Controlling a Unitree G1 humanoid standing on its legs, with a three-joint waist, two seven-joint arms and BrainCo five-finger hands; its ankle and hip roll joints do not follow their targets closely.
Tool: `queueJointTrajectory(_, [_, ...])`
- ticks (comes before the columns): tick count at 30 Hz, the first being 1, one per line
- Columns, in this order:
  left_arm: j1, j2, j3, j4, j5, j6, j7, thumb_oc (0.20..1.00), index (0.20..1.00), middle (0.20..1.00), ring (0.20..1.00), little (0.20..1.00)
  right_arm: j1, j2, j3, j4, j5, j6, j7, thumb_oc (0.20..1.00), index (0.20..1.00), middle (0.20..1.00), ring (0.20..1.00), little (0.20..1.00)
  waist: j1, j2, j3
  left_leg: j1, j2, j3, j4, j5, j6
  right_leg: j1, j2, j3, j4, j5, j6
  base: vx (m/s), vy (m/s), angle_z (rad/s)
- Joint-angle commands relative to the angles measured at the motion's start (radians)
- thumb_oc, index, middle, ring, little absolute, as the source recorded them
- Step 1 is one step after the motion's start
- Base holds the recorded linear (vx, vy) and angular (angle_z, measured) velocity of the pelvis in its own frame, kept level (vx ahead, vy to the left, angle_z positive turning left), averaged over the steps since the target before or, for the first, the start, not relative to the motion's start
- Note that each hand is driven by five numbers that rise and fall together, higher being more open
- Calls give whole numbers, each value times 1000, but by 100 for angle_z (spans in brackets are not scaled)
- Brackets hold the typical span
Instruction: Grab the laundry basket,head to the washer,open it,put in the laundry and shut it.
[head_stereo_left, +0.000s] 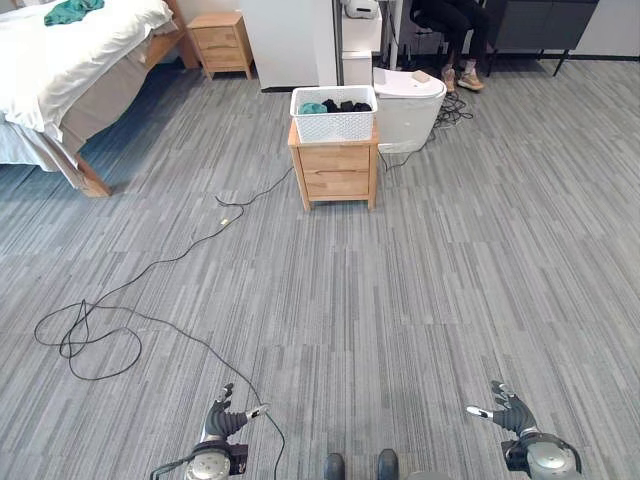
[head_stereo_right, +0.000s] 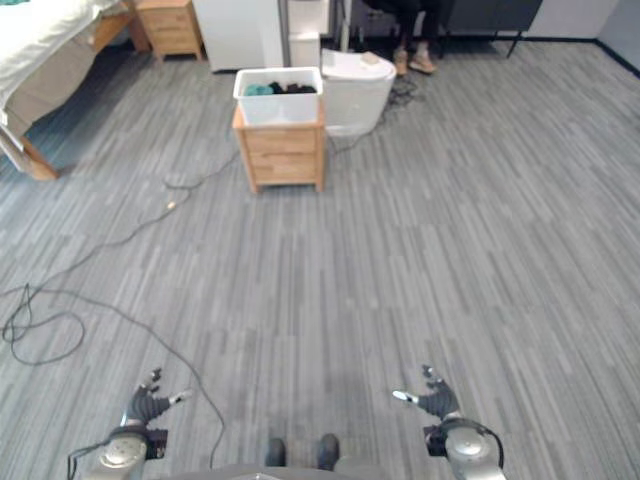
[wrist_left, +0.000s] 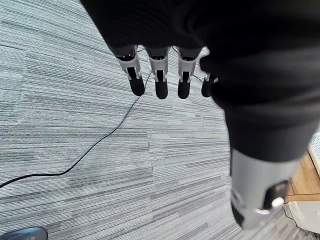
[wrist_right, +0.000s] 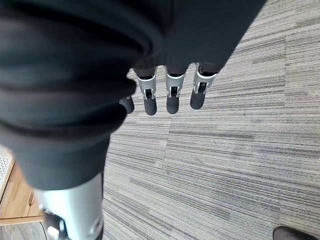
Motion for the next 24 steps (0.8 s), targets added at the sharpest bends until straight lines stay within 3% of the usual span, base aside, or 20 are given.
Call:
queueJointTrajectory(1, [-38,25,17,8,-25,-31,8,1000,1000,1000,1000,1000,-39,22,11,13,27,-28,-5,1000,1000,1000,1000,1000,-5,-61,-34,18,-33,84,48,-53,0,5,-44,89,18,-36,94,51,82,-7])
queueJointTrajectory(8, [-16,41,57,-14,-40,-36,20,1000,1000,1000,1000,1000,-76,30,28,15,15,-22,-5,1000,1000,1000,1000,1000,26,-65,-24,-21,-45,112,97,-85,23,-33,-61,123,63,-39,119,38,107,-24])
queueJointTrajectory(10, [-16,42,67,-14,-56,-41,27,1000,1000,1000,1000,1000,-89,34,38,1,10,-22,-4,1000,1000,1000,1000,1000,38,-67,-18,-33,-52,110,121,-103,36,-60,-71,120,127,-50,132,65,192,-33])
queueJointTrajectory(13, [-37,39,69,2,-69,-41,39,1000,1000,1000,1000,1000,-114,53,67,-14,3,-24,0,1000,1000,1000,1000,1000,38,-60,14,-23,-58,88,155,-137,58,-176,-76,105,345,-40,174,82,117,-18])
queueJointTrajectory(16, [-40,35,65,7,-68,-42,41,1000,1000,1000,1000,1000,-118,52,74,-23,0,-24,-1,1000,1000,1000,1000,1000,29,-56,25,5,-61,67,149,-145,59,-223,-69,97,355,-33,163,203,42,20])
queueJointTrajectory(18, [-49,32,56,14,-75,-42,42,1000,1000,1000,1000,1000,-126,46,81,-25,3,-26,-4,1000,1000,1000,1000,1000,17,-51,36,39,-66,45,132,-149,59,-264,-66,65,304,-8,151,249,-6,36])
queueJointTrajectory(20, [-64,20,35,25,-74,-39,41,1000,1000,1000,1000,1000,-126,38,90,-32,-5,-22,-13,1000,1000,1000,1000,1000,-13,-52,58,130,-78,-1,102,-180,52,-336,-73,-1,175,42,148,443,-46,34])
queueJointTrajectory(24, [-70,9,18,34,-57,-40,34,1000,1000,1000,1000,1000,-85,30,85,-58,-13,-22,-7,1000,1000,1000,1000,1000,-39,-45,49,212,-68,-44,86,-212,31,-354,-84,-33,134,62,144,433,-126,47])
